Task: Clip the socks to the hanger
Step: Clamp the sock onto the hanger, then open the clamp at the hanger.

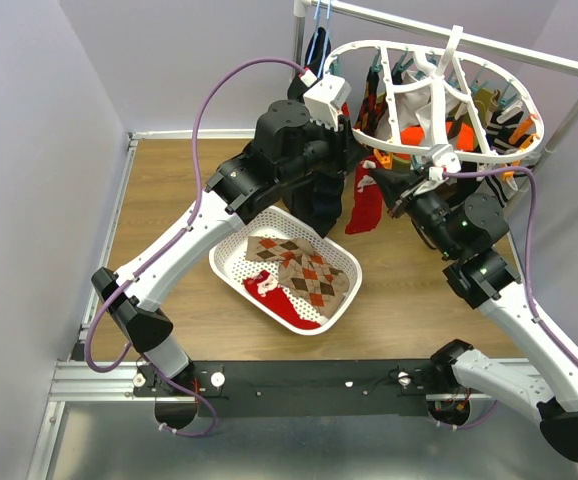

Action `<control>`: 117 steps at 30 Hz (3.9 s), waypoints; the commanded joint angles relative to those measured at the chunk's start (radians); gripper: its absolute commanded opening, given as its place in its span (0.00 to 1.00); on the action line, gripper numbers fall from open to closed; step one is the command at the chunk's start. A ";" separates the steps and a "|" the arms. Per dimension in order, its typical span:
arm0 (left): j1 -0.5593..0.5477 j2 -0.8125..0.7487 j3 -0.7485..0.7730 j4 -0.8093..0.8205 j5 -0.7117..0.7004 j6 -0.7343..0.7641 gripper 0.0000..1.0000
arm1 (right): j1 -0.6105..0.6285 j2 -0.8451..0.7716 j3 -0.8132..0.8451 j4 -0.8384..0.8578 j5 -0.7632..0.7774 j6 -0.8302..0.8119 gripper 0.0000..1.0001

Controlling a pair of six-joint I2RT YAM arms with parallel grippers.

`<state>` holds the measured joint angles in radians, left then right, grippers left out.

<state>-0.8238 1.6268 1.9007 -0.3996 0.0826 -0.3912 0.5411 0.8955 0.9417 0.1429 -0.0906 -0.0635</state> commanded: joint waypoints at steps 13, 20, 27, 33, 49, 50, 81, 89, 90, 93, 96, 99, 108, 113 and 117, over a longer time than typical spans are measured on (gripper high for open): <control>0.006 0.016 0.018 -0.061 0.034 0.000 0.00 | -0.006 0.019 0.057 0.078 0.014 -0.006 0.01; 0.006 0.019 0.026 -0.064 0.032 0.000 0.00 | -0.006 0.028 0.066 0.087 0.017 -0.010 0.01; 0.006 0.007 0.031 -0.059 0.014 -0.003 0.30 | -0.006 0.042 0.063 0.092 0.003 0.004 0.01; 0.006 -0.022 0.029 -0.050 -0.017 -0.006 0.65 | -0.006 0.046 0.063 0.101 0.008 0.011 0.01; 0.008 -0.133 0.008 -0.070 -0.135 -0.006 0.76 | -0.004 0.039 0.173 -0.210 -0.115 0.024 0.55; 0.008 -0.146 0.001 -0.070 -0.135 -0.006 0.77 | -0.006 0.036 0.181 -0.244 -0.126 0.022 0.57; -0.183 0.054 0.169 -0.039 -0.257 -0.002 0.72 | -0.006 -0.133 0.123 -0.468 0.247 0.116 0.62; -0.175 0.070 0.164 -0.008 -0.379 0.029 0.59 | -0.006 -0.141 0.105 -0.433 0.193 0.122 0.63; -0.169 0.070 0.163 -0.007 -0.382 0.029 0.56 | -0.006 -0.141 0.103 -0.431 0.192 0.120 0.63; -0.147 0.071 0.156 -0.005 -0.380 0.025 0.45 | -0.007 -0.139 0.106 -0.424 0.172 0.117 0.63; -0.135 0.067 0.143 0.002 -0.373 0.022 0.38 | -0.006 -0.132 0.105 -0.410 0.151 0.119 0.63; -0.121 0.061 0.130 0.011 -0.362 0.018 0.35 | -0.006 -0.125 0.095 -0.379 0.123 0.122 0.63; -0.040 0.038 0.109 0.016 -0.250 0.018 0.20 | -0.006 -0.072 0.098 -0.253 0.052 0.125 0.64; -0.018 0.016 0.080 0.033 -0.175 0.017 0.19 | -0.006 -0.020 0.085 -0.119 0.069 0.128 0.64; -0.006 0.005 0.070 0.031 -0.141 0.017 0.18 | -0.006 0.028 0.072 -0.017 0.054 0.139 0.65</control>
<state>-0.8375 1.6791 1.9858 -0.3939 -0.1383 -0.3717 0.5411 0.8818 1.0325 -0.0521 -0.0044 0.0563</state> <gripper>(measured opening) 0.187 0.647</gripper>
